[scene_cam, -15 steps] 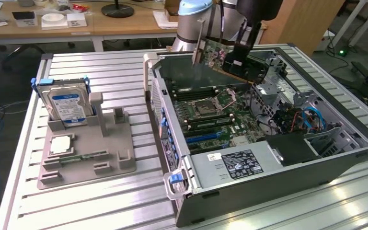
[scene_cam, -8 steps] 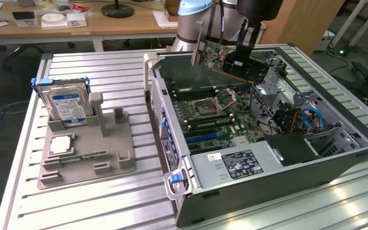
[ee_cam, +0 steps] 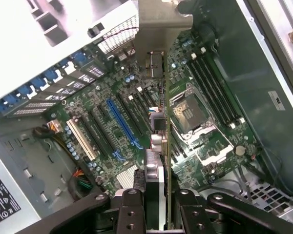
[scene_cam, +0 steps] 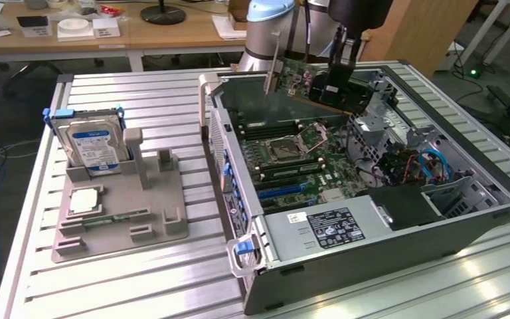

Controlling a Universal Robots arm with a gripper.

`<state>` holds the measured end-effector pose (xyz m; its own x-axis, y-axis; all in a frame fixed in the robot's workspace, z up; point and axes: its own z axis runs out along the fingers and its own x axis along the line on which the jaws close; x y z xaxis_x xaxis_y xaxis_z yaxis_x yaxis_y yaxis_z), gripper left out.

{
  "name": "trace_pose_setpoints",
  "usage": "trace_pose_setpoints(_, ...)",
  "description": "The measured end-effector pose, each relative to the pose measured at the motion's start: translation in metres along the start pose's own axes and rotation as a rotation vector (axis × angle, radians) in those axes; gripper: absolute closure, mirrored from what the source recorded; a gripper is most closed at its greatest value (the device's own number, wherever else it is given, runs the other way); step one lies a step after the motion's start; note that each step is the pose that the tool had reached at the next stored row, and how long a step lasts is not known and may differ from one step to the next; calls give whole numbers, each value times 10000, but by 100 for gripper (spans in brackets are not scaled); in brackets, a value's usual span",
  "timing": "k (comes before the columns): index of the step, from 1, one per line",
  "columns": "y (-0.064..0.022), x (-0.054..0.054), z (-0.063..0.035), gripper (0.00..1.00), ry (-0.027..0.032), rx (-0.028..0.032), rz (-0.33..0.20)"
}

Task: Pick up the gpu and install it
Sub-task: 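Insert the gpu into the slot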

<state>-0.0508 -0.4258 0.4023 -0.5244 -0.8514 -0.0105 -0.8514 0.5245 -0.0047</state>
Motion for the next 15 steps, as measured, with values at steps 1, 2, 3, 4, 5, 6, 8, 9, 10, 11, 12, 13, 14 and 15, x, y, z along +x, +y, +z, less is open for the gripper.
trace_pose_setpoints(1, -1, 1, 0, 72, 0, -1, -112)
trace_pose_setpoints(2, -1, 3, 0, 72, 0, -2, -210)
trace_pose_setpoints(3, -2, 4, 1, 72, -2, -3, -311)
trace_pose_setpoints(4, -2, 4, 2, 72, -2, -4, -414)
trace_pose_setpoints(5, -3, 4, 2, 72, -1, -5, -519)
trace_pose_setpoints(6, -3, 5, 2, 72, -2, -7, -640)
trace_pose_setpoints(8, -4, 6, 4, 72, -4, -9, -885)
trace_pose_setpoints(9, -4, 7, 5, 72, -5, -11, -997)
trace_pose_setpoints(10, -5, 8, 6, 72, -5, -12, -1110)
trace_pose_setpoints(11, -5, 8, 7, 72, -6, -13, -1224)
trace_pose_setpoints(12, -6, 9, 7, 72, -5, -14, -1344)
trace_pose_setpoints(13, -6, 10, 8, 72, -6, -15, -1460)
trace_pose_setpoints(14, -6, 11, 9, 72, -6, -16, -1581)
trace_pose_setpoints(15, -7, 12, 10, 72, -5, -18, -1702)
